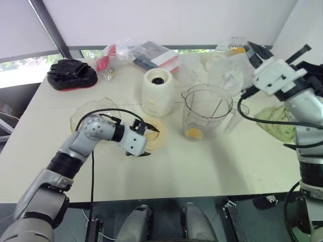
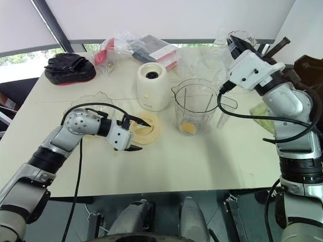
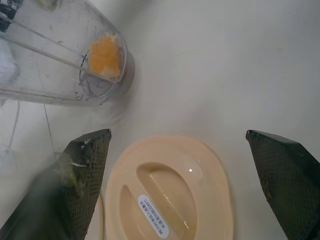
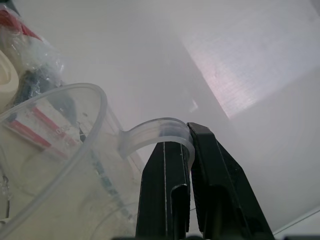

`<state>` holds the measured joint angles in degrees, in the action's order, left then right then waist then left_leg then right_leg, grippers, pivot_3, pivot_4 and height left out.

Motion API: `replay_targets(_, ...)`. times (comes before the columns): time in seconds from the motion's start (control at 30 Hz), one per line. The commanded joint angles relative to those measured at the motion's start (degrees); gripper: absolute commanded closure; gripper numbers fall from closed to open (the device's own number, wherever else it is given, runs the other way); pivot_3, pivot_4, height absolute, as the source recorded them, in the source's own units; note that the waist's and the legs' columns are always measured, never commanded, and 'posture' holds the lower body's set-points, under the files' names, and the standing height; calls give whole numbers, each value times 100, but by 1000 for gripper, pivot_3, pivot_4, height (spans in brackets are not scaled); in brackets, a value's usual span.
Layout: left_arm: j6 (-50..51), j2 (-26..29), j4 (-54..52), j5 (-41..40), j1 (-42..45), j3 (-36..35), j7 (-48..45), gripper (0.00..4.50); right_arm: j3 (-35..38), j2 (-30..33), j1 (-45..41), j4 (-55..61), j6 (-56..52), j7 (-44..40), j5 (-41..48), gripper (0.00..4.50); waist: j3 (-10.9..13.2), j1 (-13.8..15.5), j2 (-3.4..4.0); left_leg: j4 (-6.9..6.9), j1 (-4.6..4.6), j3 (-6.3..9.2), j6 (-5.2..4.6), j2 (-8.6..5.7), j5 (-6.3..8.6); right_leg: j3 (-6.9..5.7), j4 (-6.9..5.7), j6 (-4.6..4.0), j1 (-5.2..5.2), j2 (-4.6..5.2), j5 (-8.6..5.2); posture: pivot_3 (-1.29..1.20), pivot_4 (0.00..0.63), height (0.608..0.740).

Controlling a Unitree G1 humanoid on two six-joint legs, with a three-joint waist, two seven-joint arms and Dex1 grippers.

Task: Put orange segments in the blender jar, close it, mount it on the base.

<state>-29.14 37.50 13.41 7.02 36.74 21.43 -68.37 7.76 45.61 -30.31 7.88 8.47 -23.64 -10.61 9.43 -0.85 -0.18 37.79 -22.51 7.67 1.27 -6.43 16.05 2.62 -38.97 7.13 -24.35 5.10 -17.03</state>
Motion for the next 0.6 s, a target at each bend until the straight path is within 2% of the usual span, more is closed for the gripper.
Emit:
replay_targets(0.03, -98, 32, -36, -19, 38, -15, 22, 0, 77, 133, -60, 225, 208, -21, -83, 4467, 0, 1, 0, 0, 0, 0, 0, 0, 0, 0, 0, 0, 0, 0, 0, 0, 150, 740)
replay_targets(0.43, -101, 32, -49, 7, 21, 9, 20, 0, 25, 160, -101, 223, 347, -138, -257, 4467, 0, 3, 0, 1, 0, 0, 0, 0, 0, 0, 0, 0, 0, 0, 0, 0, 150, 740)
replay_targets(0.6, -91, 41, -64, 9, 5, 12, 14, 0, 176, -74, -85, 299, -184, -71, -28, 4467, 0, 2, 0, 1, 0, 0, 0, 0, 0, 0, -1, 0, 0, 0, 0, 0, 150, 740)
